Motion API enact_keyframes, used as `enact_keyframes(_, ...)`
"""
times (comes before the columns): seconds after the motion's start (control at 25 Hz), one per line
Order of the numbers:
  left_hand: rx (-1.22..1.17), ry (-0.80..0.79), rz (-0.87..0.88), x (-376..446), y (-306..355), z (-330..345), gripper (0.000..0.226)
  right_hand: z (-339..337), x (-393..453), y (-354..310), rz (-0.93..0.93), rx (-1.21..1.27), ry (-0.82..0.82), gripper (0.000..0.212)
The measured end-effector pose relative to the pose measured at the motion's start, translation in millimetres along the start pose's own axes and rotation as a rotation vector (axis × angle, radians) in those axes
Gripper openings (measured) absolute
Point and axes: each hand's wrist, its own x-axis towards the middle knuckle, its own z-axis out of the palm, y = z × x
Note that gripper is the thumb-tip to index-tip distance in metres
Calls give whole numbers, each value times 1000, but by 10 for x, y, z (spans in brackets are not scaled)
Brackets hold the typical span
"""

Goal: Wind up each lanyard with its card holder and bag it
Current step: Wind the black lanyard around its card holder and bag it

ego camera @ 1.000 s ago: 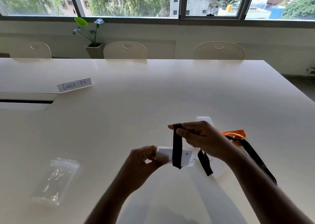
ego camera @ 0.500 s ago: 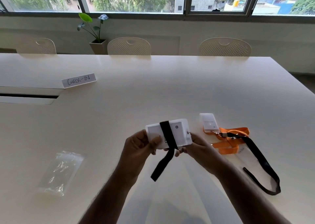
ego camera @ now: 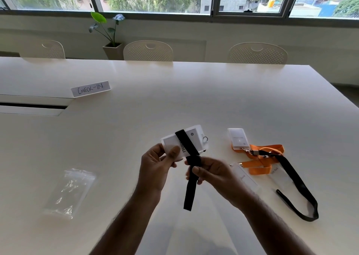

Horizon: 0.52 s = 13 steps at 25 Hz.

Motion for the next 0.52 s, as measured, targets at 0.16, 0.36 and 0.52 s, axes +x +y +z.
enact_keyframes(0.16, 84, 76, 34, 71, -16, -9, 20, 27, -45, 21, 26, -11, 7, 34)
enact_keyframes(0.36, 156, 132, 86, 189, 20, -74, 8, 88, -157, -83, 43, -4, -9, 40)
enact_keyframes(0.52, 270, 180, 170, 239, 11, -118, 9, 85, -259, -234, 41, 50, -6, 33)
